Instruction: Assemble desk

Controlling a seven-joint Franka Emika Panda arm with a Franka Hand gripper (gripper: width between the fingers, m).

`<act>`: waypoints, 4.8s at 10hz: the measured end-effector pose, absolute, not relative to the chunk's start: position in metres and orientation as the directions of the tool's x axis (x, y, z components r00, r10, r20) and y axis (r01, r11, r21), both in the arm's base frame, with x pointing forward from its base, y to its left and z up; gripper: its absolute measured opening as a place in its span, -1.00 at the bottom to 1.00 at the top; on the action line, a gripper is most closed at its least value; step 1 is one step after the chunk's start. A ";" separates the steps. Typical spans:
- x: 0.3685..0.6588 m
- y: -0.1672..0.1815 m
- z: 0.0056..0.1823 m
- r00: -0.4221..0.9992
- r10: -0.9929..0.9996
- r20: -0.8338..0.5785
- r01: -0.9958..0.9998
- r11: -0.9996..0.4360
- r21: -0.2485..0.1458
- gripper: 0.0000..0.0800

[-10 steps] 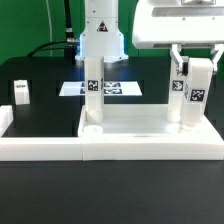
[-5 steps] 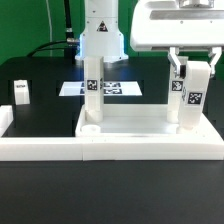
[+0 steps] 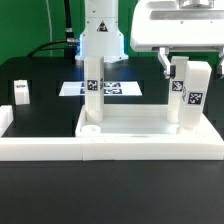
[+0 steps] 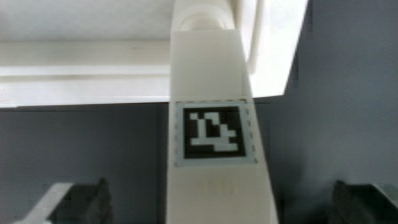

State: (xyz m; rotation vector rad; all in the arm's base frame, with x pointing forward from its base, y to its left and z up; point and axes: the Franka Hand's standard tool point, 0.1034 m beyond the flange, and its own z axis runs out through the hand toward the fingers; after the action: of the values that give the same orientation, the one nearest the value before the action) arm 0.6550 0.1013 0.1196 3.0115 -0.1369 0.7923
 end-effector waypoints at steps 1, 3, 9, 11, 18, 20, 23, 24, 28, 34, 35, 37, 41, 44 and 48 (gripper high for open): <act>0.655 0.101 0.120 0.867 -0.079 0.492 -0.091 -0.996 0.001 0.60; 0.655 0.101 0.120 0.867 -0.079 0.492 -0.091 -0.996 0.001 0.62; 0.665 0.083 0.132 0.926 -0.073 0.371 -0.089 -0.996 0.028 0.62; 0.661 0.078 0.128 0.964 -0.099 0.248 -0.111 -0.993 0.038 0.62; 0.675 0.105 0.122 0.974 -0.162 0.157 -0.169 -0.985 0.032 0.62; 0.666 0.117 0.116 0.972 -0.160 0.172 -0.166 -0.986 0.025 0.62; 0.666 0.115 0.116 0.968 -0.184 0.173 -0.190 -0.982 0.021 0.30; 0.666 0.114 0.116 0.967 -0.186 0.173 -0.192 -0.981 0.021 -0.05; 0.668 0.103 0.115 0.851 -0.494 0.180 -0.497 -0.867 -0.033 -0.26; 0.661 0.080 0.112 0.053 -0.998 -0.029 -0.986 -0.048 -0.158 -0.26; 0.660 0.081 0.111 -0.011 -0.999 -0.042 -0.988 0.017 -0.151 -0.26; 0.660 0.081 0.110 0.020 -0.999 -0.034 -0.988 -0.014 -0.151 -0.23; 0.662 0.113 0.110 0.643 -0.754 0.133 -0.746 -0.656 -0.111 0.59; 0.663 0.110 0.111 0.785 -0.598 0.162 -0.594 -0.801 -0.079 0.62; 0.666 0.103 0.112 0.975 -0.089 0.205 -0.099 -0.994 0.040 0.62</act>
Offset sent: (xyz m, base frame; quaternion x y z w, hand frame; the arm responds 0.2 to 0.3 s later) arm 0.0000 0.0000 0.0000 0.0000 0.0000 0.0000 1.0000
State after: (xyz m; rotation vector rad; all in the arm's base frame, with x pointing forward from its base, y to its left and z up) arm 0.6665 0.1032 0.1122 3.0725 -0.1459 0.3150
